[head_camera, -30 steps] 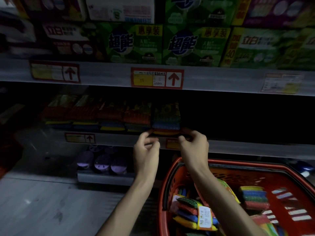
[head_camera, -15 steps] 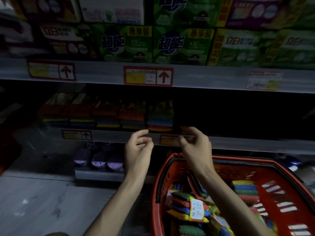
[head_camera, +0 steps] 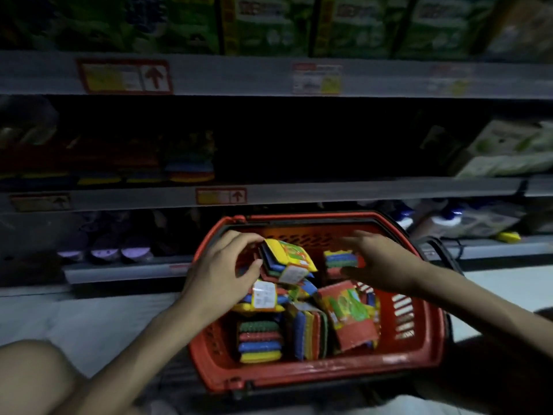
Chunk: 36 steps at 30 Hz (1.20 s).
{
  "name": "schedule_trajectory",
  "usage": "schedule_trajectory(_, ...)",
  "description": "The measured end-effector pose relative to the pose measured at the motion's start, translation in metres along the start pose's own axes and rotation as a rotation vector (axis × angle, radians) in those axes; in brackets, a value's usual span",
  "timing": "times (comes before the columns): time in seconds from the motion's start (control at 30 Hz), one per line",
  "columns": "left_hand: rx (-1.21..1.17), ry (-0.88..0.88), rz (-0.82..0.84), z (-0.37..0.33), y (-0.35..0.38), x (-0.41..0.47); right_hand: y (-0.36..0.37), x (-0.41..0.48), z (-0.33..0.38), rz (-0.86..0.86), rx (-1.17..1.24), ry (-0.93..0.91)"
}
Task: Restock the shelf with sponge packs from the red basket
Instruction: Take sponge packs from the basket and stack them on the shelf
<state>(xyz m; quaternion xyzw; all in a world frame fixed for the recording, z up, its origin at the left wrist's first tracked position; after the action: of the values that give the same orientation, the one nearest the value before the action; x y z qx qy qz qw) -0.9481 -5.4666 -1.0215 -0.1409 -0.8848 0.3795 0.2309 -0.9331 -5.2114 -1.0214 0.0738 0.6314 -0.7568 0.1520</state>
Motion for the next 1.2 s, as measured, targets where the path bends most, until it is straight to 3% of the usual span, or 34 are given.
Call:
schedule_trajectory(0.13, 0.465, 0.200, 0.249, -0.012, 0.056, 0.000, 0.047, -0.015, -0.038, 0.181, -0.138, 0.098)
schedule_trajectory(0.33, 0.807, 0.380, 0.466, -0.013, 0.126, 0.010, 0.097, -0.019, -0.063, 0.182, -0.011, 0.246)
schedule_trajectory(0.57, 1.059, 0.352, 0.698, 0.000, 0.165, 0.030, 0.131, -0.030, -0.081, 0.221, 0.213, 0.436)
schedule_trajectory(0.7, 1.130, 0.276, 0.783, 0.004, 0.178, 0.028, 0.155, -0.039, -0.082, 0.341, 0.402, 0.466)
schedule_trajectory(0.83, 1.111, 0.220, 0.778, -0.004, 0.179, 0.034, 0.178, -0.045, -0.083, 0.448, 0.831, 0.527)
schedule_trajectory(1.03, 0.901, 0.159, 0.588, -0.021, 0.147, 0.039, 0.180, -0.045, -0.095, 0.485, 0.917, 0.612)
schedule_trajectory(1.2, 0.349, -0.326, 0.366, -0.015, 0.091, 0.027, 0.186, -0.043, -0.082, 0.518, 0.894, 0.626)
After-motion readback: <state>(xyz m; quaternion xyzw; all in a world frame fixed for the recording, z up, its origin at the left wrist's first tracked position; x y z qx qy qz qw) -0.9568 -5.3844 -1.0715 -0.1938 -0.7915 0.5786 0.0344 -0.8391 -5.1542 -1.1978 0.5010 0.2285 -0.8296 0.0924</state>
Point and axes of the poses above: each hand's wrist, its own x-axis towards the middle knuckle, its own y-axis out of the palm, z = x × y, the point moved 8 cm from there along x, towards the middle knuckle, and after that the axes turned 5 degrees about y, right-handed, at the moved point
